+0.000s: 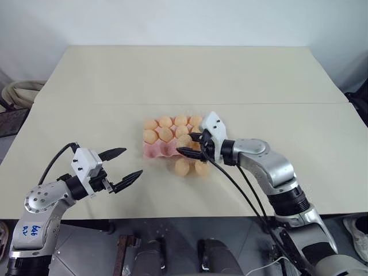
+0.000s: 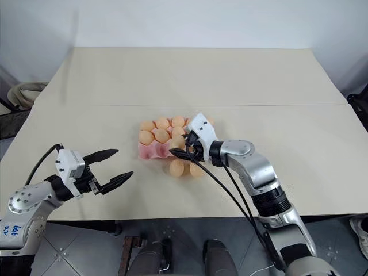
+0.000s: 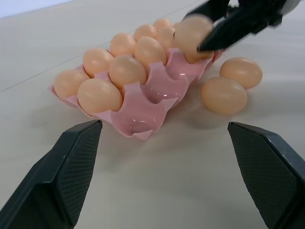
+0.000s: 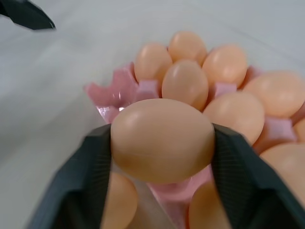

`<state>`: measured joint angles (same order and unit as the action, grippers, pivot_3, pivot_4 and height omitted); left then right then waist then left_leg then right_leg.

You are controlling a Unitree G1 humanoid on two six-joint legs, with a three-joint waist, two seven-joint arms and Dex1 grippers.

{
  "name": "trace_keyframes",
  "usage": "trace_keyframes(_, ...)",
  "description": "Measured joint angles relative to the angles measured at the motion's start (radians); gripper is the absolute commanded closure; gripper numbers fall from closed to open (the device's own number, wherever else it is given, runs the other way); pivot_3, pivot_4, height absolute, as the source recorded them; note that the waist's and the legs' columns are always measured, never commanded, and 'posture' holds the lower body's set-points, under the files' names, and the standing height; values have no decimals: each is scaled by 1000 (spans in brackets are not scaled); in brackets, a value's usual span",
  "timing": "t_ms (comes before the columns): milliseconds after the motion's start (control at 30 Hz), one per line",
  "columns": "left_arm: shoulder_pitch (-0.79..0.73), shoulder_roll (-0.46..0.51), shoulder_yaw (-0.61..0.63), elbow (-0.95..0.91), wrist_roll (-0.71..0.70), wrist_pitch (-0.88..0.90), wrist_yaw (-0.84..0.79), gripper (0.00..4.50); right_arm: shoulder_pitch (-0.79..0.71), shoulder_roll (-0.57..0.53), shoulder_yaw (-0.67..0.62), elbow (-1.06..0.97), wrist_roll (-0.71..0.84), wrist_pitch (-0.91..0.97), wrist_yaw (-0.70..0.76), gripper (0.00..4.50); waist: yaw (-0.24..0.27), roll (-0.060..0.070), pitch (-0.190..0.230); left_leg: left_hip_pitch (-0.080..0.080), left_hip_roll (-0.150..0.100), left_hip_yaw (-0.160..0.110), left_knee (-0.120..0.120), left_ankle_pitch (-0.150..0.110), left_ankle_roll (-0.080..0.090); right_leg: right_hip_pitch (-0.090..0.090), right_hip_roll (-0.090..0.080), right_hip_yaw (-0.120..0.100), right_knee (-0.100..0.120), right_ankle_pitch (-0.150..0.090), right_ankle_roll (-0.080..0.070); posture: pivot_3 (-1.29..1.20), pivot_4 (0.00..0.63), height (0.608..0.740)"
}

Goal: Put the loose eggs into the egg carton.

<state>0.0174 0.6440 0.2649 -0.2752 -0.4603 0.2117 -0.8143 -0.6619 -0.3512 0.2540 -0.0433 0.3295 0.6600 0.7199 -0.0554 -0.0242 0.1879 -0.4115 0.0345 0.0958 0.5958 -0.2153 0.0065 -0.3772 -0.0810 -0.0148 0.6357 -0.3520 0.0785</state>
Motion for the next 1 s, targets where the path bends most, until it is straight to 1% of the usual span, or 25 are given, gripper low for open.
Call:
trace_keyframes(33, 1, 0, 0, -3, 0, 1, 4, 0, 0, 1, 0, 0, 0, -1, 1, 152, 0, 0, 0, 0, 0, 0, 0, 0, 0, 0, 0, 0, 0, 0, 0, 0, 150, 740)
trace_keyframes(67, 3, 0, 0, -7, 0, 3, 6, 0, 0, 1, 0, 0, 0, -2, 2, 34, 0, 0, 0, 0, 0, 0, 0, 0, 0, 0, 0, 0, 0, 0, 0, 0, 150, 740)
trace_keyframes(167, 2, 0, -4, -22, -1, 7, 8, 0, 22, -9, -18, -29, 5, -5, 11, 34, 0, 0, 0, 0, 0, 0, 0, 0, 0, 0, 0, 0, 0, 0, 0, 0, 150, 740)
trace_keyframes(300, -16, -2, -26, -25, -3, 11, 3, 0, 117, -83, -86, -138, 37, -46, 61, 34, 6, 0, 0, -1, 0, -1, 0, 0, 0, 0, 0, -1, -1, 0, 0, 0, 150, 740)
trace_keyframes(433, -90, -3, -71, 3, -3, 16, -25, 0, 327, -204, -243, -231, 73, -135, 117, 34, 27, 0, 0, -1, -1, -1, 0, -1, 0, 2, 0, -1, -4, 0, 0, 0, 150, 740)
trace_keyframes(500, -113, -1, -82, 35, -5, 30, -46, 0, 438, -261, -334, -241, 80, -168, 135, 34, 28, 0, 0, -1, -1, 0, 0, 0, 1, 2, 0, -1, -4, 0, 1, 0, 150, 740)
trace_keyframes(600, -155, -2, -108, 78, -3, 32, -72, 0, 556, -308, -449, -251, 83, -253, 164, 34, 24, 0, 0, 1, 0, 1, 0, 2, 4, 2, 2, 0, -3, 1, 1, 0, 150, 740)
trace_keyframes(800, -198, 0, -125, 165, 14, -9, -117, 0, 751, -320, -678, -244, 113, -412, 205, 34, 28, 0, 0, 3, 1, 1, 0, 2, 4, 4, 3, 1, -2, 1, 1, 0, 150, 740)
trace_keyframes(900, -197, 27, -113, 208, 22, -42, -142, 0, 829, -323, -749, -242, 126, -455, 228, 34, 25, 0, 0, 4, 1, 2, 0, 2, 4, 4, 3, 2, -2, 1, 1, 0, 150, 740)
trace_keyframes(1000, -187, 56, -77, 234, 25, -60, -158, 0, 871, -343, -781, -241, 142, -463, 252, 34, 24, 0, 0, 5, 1, 3, 0, 1, 1, 5, 3, 3, 0, 0, 1, 0, 150, 740)
